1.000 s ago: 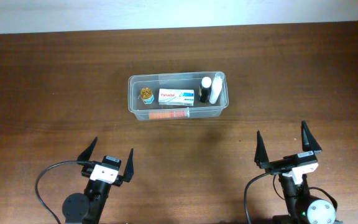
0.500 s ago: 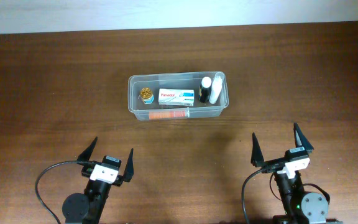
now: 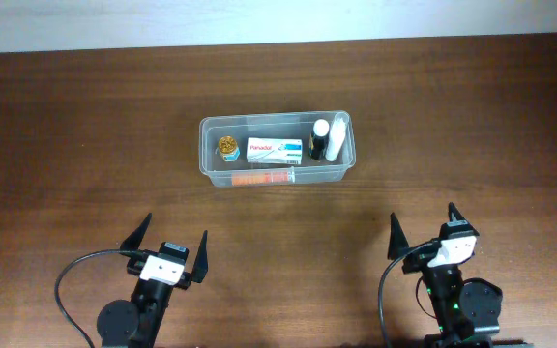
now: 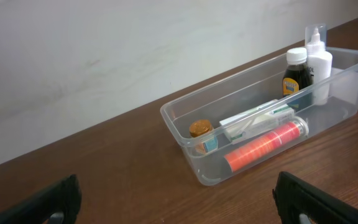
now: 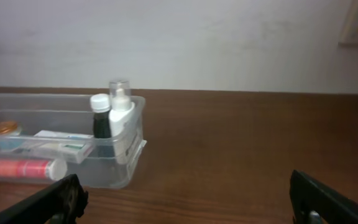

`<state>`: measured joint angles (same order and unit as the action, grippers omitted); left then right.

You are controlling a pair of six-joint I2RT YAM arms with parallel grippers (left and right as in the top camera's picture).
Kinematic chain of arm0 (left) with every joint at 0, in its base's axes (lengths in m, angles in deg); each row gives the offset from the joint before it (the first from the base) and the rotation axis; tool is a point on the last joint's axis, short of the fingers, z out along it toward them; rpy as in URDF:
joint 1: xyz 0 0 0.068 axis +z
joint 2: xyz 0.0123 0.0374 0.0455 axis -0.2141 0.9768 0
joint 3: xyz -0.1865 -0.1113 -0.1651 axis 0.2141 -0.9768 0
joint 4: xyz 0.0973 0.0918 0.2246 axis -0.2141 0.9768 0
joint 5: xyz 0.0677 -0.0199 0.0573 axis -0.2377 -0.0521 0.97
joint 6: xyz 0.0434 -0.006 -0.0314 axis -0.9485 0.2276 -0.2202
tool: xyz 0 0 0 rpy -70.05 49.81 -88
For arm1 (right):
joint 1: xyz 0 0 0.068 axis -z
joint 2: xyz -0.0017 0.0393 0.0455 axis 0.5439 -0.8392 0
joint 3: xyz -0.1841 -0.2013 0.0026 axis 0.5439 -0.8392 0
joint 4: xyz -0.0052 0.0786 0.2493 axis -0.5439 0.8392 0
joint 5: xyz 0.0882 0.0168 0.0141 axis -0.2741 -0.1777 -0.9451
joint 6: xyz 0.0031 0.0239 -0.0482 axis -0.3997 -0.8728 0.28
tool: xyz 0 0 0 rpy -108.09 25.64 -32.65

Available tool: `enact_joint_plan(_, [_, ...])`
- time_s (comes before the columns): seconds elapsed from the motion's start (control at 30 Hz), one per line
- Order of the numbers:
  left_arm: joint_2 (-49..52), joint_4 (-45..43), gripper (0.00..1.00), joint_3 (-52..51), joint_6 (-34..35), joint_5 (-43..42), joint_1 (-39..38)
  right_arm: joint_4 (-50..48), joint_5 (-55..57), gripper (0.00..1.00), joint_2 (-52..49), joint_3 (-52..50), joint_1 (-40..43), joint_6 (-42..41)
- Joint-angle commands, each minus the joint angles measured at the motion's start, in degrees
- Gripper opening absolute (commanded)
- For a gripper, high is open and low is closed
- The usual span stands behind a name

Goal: Pack container

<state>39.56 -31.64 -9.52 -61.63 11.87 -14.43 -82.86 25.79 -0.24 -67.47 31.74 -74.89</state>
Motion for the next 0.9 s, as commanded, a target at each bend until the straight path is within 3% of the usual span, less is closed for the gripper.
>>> enact_joint_plan(0.0, [-0.5,0.0,1.0,-0.5,0.1,0.2,0.4,0.6,2.3,0.98,0.6,-0.3,-0.3,-1.9])
enact_joint_plan(0.87, [-0.5,0.0,1.0,-0.5,0.1,0.2,0.4,0.6,2.0,0.98,0.6,-0.3,-0.3,1.1])
